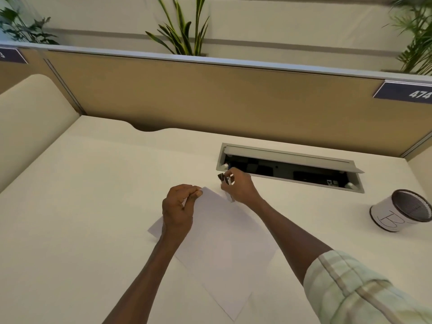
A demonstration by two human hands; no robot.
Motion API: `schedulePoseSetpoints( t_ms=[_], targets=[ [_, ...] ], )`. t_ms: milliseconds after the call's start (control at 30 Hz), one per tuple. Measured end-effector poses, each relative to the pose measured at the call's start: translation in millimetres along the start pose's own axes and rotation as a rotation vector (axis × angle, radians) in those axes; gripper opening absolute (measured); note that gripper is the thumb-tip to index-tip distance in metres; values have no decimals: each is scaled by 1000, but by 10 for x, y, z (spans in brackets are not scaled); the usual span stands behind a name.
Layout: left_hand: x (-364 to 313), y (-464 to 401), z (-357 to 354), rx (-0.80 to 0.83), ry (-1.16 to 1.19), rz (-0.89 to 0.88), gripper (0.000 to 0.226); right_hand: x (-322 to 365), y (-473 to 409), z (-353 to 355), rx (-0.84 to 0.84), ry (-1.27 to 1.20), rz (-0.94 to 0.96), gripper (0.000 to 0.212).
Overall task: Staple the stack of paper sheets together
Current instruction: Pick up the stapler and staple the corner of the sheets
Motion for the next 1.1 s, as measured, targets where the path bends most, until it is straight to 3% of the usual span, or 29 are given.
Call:
schedulePoseSetpoints(
  t_ms=[233,400,600,733,867,1100],
  targets=[
    [-349,32,50,48,-11,-17,12,354,408,715,-127,-445,1,22],
    [-679,82,99,88,-62,5,19,547,835,1142,-46,-589,-13,20],
    [-1078,148,195,130,-104,-20,21,668,1436,1319,-1,-409,124,24],
    [-1345,210,271,141,-109,-77,18,754,1674,1351,-18,-222,226,49],
    [-1561,310,345,136,-86,-136,16,904,1878,1425,-68,-111,334,38],
    [-1733,425,371,136,-100,-193,16,1028,2041,1502,-100,-135,397,45]
  ],
)
Point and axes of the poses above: each hand's wrist, its own y-axis away from the middle knuckle, its own z-axis out of the back of the hand, x = y × z, the point moved 4 cm from there along -y, towards the middle knuckle, and after that the axes turned 4 degrees about z, right-handed, at the moved point
